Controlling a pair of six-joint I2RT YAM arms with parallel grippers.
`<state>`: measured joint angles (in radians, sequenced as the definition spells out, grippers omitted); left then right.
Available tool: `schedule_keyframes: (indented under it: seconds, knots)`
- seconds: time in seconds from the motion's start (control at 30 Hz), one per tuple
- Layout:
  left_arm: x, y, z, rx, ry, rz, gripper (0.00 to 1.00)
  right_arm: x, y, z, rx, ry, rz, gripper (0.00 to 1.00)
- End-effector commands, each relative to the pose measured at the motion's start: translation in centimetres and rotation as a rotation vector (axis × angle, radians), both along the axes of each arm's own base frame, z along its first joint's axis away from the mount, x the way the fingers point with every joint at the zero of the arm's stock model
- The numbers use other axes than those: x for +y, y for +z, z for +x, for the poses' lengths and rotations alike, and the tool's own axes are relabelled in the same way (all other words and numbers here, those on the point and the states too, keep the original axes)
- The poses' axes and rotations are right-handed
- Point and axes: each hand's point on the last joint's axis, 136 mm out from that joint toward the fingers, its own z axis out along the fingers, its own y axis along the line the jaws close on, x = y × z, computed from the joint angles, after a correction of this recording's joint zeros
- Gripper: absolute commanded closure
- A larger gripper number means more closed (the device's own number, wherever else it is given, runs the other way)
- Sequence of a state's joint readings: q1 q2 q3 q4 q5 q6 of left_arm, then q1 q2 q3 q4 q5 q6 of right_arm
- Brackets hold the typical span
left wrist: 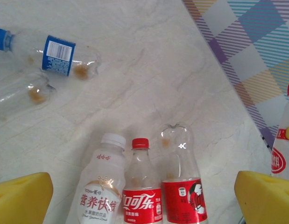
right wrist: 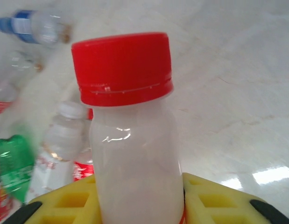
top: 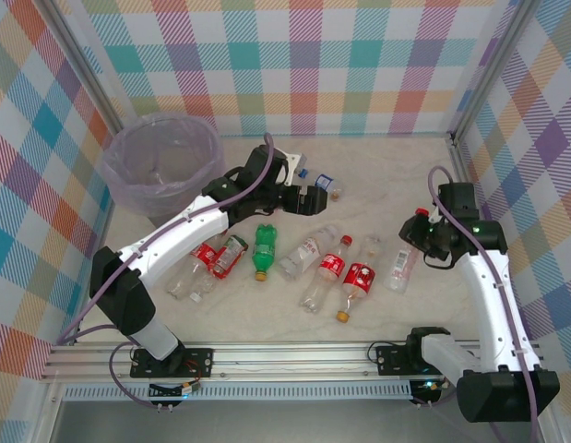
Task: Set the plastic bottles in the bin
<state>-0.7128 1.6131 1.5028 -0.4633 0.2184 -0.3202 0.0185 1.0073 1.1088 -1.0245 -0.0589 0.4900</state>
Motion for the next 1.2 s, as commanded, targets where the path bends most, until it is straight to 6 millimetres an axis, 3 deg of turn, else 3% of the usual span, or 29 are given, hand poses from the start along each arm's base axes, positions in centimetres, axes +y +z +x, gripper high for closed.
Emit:
schedule_keyframes:
  seconds: [0.0,0.27,0.37,0.53,0.6,0.87,1.17]
  knots:
    - [-0.7,1.2,0.0,0.012,-0.028,-0.085,0.01,2.3,3.0,2.4,-0.122,0.089,0.108,0.63]
    - [0.6,0.7,-0.5,0.077,-0.005,-0.162,0.01,4.8,4.3,5.5,-0.273,0.113,0.263,0.61]
    - [0.2,1.7,-1.5,0.074,-0.031,-0.245,0.00,6.8,4.1,6.0,-0.297,0.175,0.328,0.61]
    - [0.9,1.5,-3.2,0.063,-0.069,-0.244,0.00,8.6,4.0,6.9,-0.309,0.236,0.367,0.62]
    - [0.3,1.6,-4.2,0.065,-0.115,-0.261,0.00,9.0,3.9,7.4,-0.317,0.244,0.396,0.63]
    - [-5.8,0.6,-6.9,0.037,-0.282,-0.266,0.00,10.6,4.6,7.6,-0.335,0.277,0.498,0.62]
    - [-9.3,-0.6,-5.8,0.035,-0.269,-0.214,0.00,13.2,4.1,7.4,-0.296,0.342,0.545,0.62]
